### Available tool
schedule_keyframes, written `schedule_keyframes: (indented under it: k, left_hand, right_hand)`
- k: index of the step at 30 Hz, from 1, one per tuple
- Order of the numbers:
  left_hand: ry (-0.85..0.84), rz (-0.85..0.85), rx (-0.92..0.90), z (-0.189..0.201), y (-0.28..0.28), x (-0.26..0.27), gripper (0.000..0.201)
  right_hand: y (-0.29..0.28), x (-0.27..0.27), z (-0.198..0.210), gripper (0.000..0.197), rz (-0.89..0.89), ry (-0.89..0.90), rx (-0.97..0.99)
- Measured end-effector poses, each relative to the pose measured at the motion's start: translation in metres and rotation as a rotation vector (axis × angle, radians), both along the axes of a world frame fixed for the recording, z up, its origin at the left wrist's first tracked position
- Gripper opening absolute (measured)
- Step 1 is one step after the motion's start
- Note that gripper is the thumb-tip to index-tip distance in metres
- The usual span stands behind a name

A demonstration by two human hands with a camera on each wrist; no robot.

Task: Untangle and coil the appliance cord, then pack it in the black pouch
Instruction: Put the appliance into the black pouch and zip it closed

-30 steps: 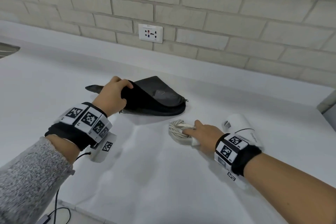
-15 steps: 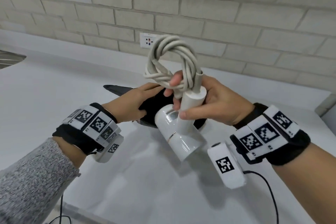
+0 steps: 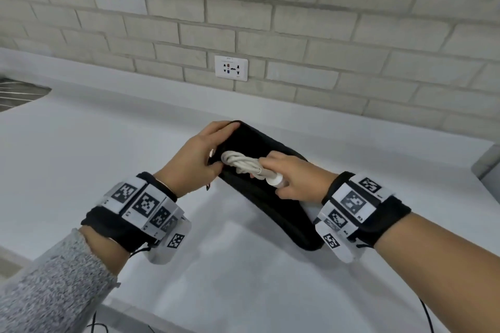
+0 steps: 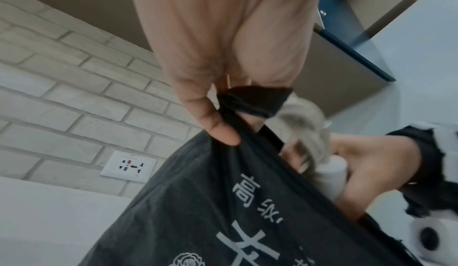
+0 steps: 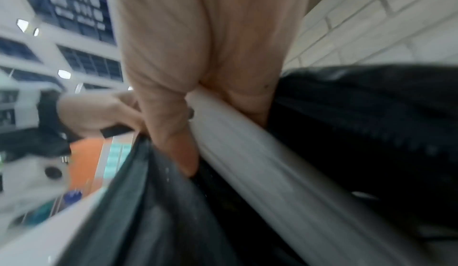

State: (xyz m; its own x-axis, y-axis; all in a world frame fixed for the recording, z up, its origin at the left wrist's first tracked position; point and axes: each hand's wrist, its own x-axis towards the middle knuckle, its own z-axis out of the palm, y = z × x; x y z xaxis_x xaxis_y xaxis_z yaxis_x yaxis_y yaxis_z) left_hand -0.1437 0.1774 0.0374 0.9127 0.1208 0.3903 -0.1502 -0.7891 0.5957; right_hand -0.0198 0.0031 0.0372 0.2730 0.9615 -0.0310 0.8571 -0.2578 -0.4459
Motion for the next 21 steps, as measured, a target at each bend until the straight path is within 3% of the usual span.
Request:
schedule_keyframes:
  k: [5, 9, 14, 18, 21]
  left_hand:
    - [-0.053, -0.093, 0.083, -0.013, -0.022, -0.001, 0.074]
    - [0.025, -0.159, -0.055, -0.014, -0.025, -0.008, 0.07]
    - [0.301, -0.182, 0.026, -0.023, -0.013, -0.009, 0.072]
    - [0.576, -0.271, 0.186, -0.041, -0.005, -0.007, 0.059]
    - [0.761, -0.333, 0.26, -0.052, -0.006, 0.0, 0.054]
  right_hand:
    - [0.016, 0.001, -0.022, 0.055, -0.139, -0.194, -0.231]
    - [0.034, -0.004, -0.03, 0.051, -0.297, -0.039, -0.279]
    - [0.031, -0.013, -0.042, 0.043, -0.283, 0.052, -0.316]
    - [0.01, -0.013, -0.047, 0.044, -0.309, -0.037, -0.511]
    - [-0.027, -0.017, -0.031, 0.043, -0.189, -0.093, -0.446]
